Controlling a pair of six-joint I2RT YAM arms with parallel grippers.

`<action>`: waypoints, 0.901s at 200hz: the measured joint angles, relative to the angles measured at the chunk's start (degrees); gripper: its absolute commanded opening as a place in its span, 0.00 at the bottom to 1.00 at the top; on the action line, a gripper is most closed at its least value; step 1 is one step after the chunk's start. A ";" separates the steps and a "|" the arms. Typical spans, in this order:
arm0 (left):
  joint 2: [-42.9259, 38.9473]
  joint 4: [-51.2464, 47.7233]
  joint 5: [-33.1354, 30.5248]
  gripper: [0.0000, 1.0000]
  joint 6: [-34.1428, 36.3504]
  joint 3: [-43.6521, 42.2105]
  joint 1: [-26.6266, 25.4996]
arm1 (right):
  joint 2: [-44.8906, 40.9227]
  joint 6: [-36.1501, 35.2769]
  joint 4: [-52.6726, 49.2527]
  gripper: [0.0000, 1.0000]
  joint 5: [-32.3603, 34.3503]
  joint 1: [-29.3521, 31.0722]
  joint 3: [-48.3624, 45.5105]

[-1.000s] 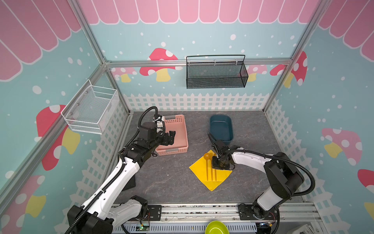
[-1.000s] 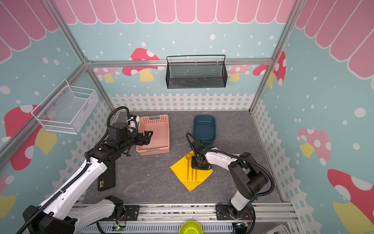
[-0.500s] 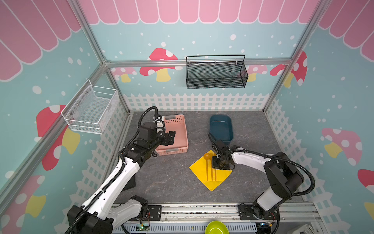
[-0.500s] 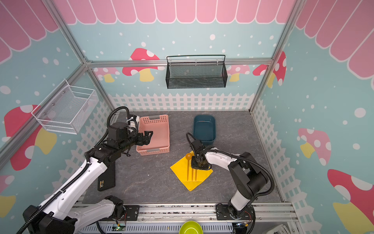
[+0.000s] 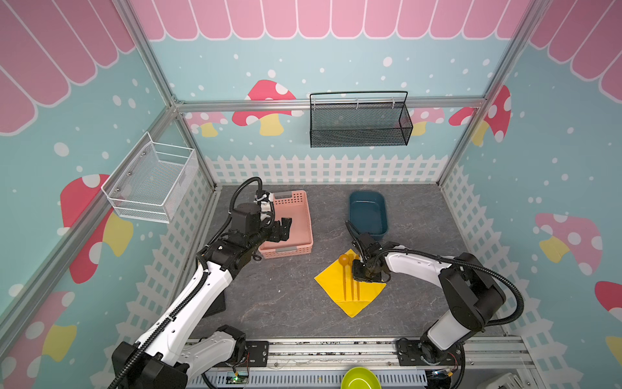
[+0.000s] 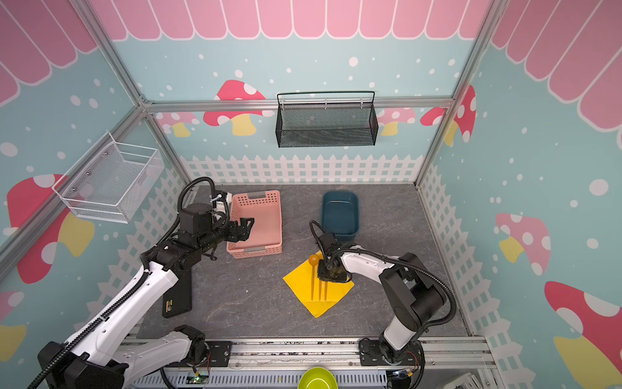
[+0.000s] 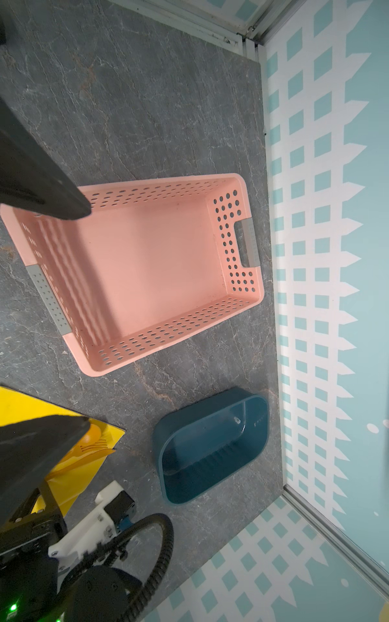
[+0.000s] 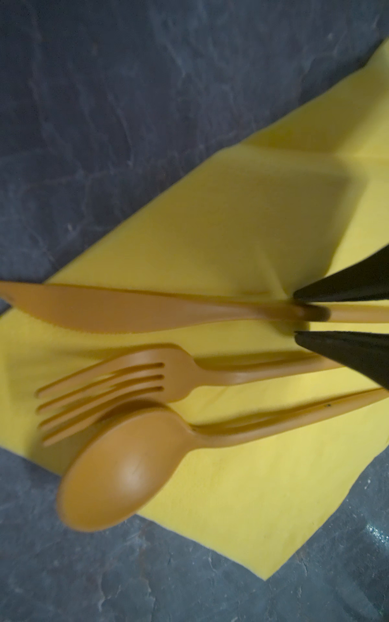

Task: Place the utensils on the paper napkin and roll it up
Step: 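Lower the knife onto the napkin next to the fork with the right gripper, then open the right gripper to release the knife and raise it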

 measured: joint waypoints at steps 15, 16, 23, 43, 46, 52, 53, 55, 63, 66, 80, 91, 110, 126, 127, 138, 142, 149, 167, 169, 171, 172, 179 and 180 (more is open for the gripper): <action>-0.04 0.02 0.02 0.92 0.00 0.00 0.00 | -0.02 0.09 0.00 0.21 0.00 0.02 0.00; -0.04 0.00 0.00 0.92 0.00 0.00 0.00 | 0.00 0.09 0.00 0.21 0.00 0.02 0.02; -0.07 0.00 0.00 0.92 0.00 0.00 0.00 | -0.02 0.09 -0.02 0.22 0.00 0.02 0.02; -0.07 0.00 0.00 0.92 0.00 0.00 0.00 | -0.02 0.13 -0.13 0.25 0.07 0.04 0.17; -0.07 0.00 0.00 0.92 0.00 -0.02 0.00 | -0.02 0.22 -0.15 0.26 0.07 0.04 0.24; -0.07 0.00 0.00 0.92 0.00 -0.02 0.00 | -0.04 0.28 -0.17 0.27 0.13 0.04 0.35; -0.07 0.00 0.00 0.92 0.00 -0.02 0.00 | -0.04 0.31 -0.17 0.27 0.13 0.04 0.37; -0.07 0.00 -0.02 0.92 0.00 -0.02 0.00 | -0.04 0.24 -0.22 0.28 0.15 0.04 0.39; -0.07 0.00 -0.04 0.93 0.00 -0.02 0.00 | -0.07 0.24 -0.37 0.30 0.24 0.04 0.61; -0.09 0.00 -0.07 0.93 0.00 -0.04 0.00 | -0.11 0.39 -0.35 0.30 0.28 0.04 0.66; -0.07 0.00 -0.44 0.93 0.02 -0.07 -0.15 | -0.50 0.28 -0.55 0.32 0.66 0.04 0.87; -0.07 0.00 -0.87 0.93 0.04 -0.07 -0.57 | -1.11 0.11 -0.63 0.33 0.96 0.07 1.01; 0.02 -0.02 -1.73 0.93 0.15 -0.07 -1.86 | -3.10 -0.17 -0.90 0.34 1.79 0.07 1.03; 0.76 -0.55 -2.34 0.92 0.17 0.17 -3.67 | -5.11 -0.83 -0.94 0.34 2.32 0.04 1.03; 0.92 -0.61 -2.29 0.92 0.11 0.22 -3.80 | -5.22 -0.87 -0.94 0.34 2.34 0.04 1.03; 1.95 -1.29 -1.84 0.91 -0.48 0.55 -4.63 | -6.71 -1.62 -0.94 0.34 2.54 0.07 1.03; 2.38 -1.46 -1.44 0.91 -1.01 0.61 -4.79 | -7.34 -1.95 -0.92 0.34 2.64 0.07 1.01; 3.13 -1.75 -0.76 0.90 -1.73 0.61 -4.96 | -8.39 -2.40 -0.87 0.34 2.80 0.11 0.96; 5.18 -2.29 1.22 0.90 -4.04 0.63 -5.64 | -12.02 -3.85 -0.39 0.34 2.82 0.22 0.35; 5.40 -2.32 1.40 0.90 -4.24 0.66 -5.77 | -12.48 -3.98 -0.33 0.33 2.78 0.24 0.17; 5.55 -2.34 1.60 0.89 -4.37 0.66 -5.86 | -12.83 -4.07 -0.28 0.33 2.73 0.26 0.09; 5.73 -2.36 1.77 0.89 -4.57 0.66 -5.99 | -13.18 -4.17 -0.26 0.33 2.69 0.26 -0.02; 6.47 -2.47 2.34 0.89 -5.27 0.66 -6.62 | -14.75 -4.70 -0.07 0.33 2.51 0.26 -0.63; 6.64 -2.54 2.47 0.89 -5.51 0.66 -6.78 | -14.95 -4.76 -0.04 0.33 2.51 0.26 -0.70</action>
